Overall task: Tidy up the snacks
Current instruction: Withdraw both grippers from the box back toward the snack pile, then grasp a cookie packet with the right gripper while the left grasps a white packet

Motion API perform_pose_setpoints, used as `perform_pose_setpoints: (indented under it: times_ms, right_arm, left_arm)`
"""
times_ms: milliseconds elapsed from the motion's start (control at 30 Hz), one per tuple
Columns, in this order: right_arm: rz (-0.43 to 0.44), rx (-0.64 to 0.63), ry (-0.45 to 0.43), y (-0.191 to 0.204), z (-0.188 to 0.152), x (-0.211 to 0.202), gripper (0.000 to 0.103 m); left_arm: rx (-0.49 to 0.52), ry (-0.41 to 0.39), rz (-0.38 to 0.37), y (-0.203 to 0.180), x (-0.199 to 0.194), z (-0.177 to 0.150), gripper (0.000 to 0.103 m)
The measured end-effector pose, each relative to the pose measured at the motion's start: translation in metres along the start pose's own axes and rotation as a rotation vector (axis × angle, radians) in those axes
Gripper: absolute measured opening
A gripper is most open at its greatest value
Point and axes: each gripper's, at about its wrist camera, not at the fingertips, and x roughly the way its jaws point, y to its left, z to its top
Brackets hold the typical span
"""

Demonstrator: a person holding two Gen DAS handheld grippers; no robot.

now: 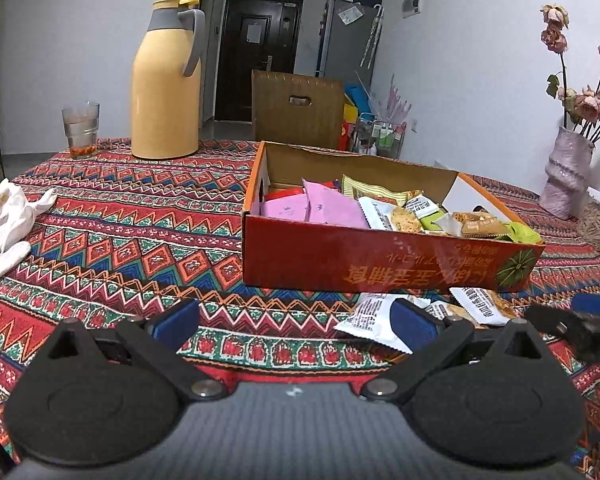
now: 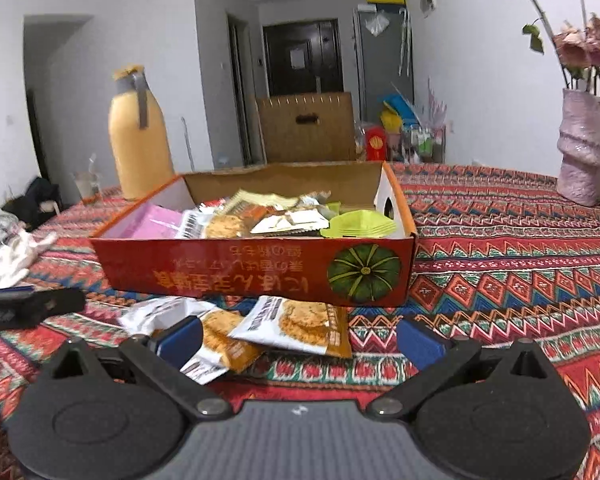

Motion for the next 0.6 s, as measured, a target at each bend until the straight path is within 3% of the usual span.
perform_pose_setpoints:
  times_ms: [200,367,600]
  right_arm:
    - [-0.059,0.039,0.123,0.001,0.02,0.049,0.101]
    - [-0.058,0.088,0.178,0.002,0.021,0.076,0.081]
    - [-0.075,0.012,0.184,0.016,0.011,0.079,0.068]
  left_arm:
    - [-0.032,0.008,-0.016,0.006,0.002,-0.001,0.103]
    - [-0.05,0.019,-0.03,0.008,0.003,-0.001,0.103]
    - [-0.062,0.027,-0.038,0.01,0.005,-0.001,0.103]
